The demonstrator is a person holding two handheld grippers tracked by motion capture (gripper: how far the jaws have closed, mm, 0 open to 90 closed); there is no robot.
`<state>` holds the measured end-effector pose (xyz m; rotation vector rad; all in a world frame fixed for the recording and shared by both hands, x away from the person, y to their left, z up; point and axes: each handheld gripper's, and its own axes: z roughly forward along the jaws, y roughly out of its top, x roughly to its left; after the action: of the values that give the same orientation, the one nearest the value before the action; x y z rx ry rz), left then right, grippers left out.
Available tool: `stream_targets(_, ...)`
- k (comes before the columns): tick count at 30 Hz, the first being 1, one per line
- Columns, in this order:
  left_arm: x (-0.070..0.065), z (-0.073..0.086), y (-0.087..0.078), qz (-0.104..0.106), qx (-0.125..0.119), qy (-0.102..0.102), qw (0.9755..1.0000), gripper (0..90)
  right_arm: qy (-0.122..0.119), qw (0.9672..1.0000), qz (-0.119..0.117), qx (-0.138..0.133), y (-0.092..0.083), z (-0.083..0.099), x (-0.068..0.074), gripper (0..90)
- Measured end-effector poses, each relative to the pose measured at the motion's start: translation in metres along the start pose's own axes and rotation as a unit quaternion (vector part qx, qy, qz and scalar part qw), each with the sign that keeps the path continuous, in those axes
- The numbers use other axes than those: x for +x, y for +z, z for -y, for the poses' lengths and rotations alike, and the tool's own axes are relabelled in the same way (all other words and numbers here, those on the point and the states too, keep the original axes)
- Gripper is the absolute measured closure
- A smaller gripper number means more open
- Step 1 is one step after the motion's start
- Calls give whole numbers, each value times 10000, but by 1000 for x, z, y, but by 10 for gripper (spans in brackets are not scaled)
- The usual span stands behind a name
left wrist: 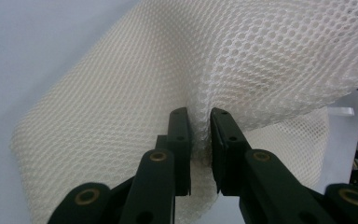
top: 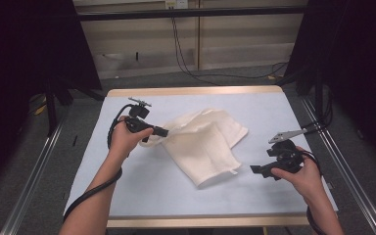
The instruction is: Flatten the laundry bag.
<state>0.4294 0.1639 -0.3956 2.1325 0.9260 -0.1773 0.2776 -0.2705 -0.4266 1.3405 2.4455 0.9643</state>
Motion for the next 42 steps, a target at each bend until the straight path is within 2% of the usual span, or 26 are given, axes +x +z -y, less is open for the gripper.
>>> stream_targets(4,9,-7,-3,8,-58,-192,9998,790,-25,10000,4,11,0,0,0,64)
stream_targets(8,17,-14,-7,-48,-109,-230,9997,789,-8,10000,-8,3,0,0,0,65)
stream_targets(15,30,-28,-11,-163,-343,-487,9981,789,3,10000,-35,18,1,1,0,65)
stream_targets(16,32,-29,-10,-143,-369,-573,9976,790,8,10000,-41,14,1,1,0,65)
stream_targets(17,36,-32,-11,-174,-370,-528,9978,790,6,10000,-32,26,1,1,0,66)
stream_targets(19,38,-36,-12,-202,-448,-627,9968,790,-6,10000,-50,42,2,1,0,66)
stream_targets(20,40,-37,-13,-242,-411,-548,9974,791,-5,10000,-38,39,2,1,1,66)
stream_targets(23,44,-42,-14,-330,-488,-570,9966,790,16,10000,-47,71,3,1,0,66)
stream_targets(28,51,-48,-16,-588,-667,-415,9952,771,22,10000,-73,53,4,3,-2,67)
stream_targets(29,53,-49,-17,-644,-757,-381,9943,755,31,10000,-74,52,4,3,-2,67)
stream_targets(31,56,-49,-20,-841,-843,-441,9919,690,29,10000,-52,71,3,3,-2,67)
stream_targets(33,58,-50,-24,-1129,-870,-386,9890,526,19,10000,-80,50,4,3,-2,67)
stream_targets(34,59,-49,-26,-1173,-904,-390,9882,483,24,10000,-83,49,4,3,-2,67)
stream_targets(37,61,-45,-27,-1395,-743,-260,9871,366,24,9999,-89,70,4,4,-2,67)
stream_targets(39,64,-41,-28,-1583,-624,-272,9850,261,19,9999,-82,69,5,3,-2,67)
stream_targets(40,67,-39,-29,-1641,-606,-320,9841,236,7,10000,-72,65,5,3,-2,67)
stream_targets(42,70,-31,-28,-1636,-528,-401,9843,226,7,9999,-87,64,5,2,0,68)
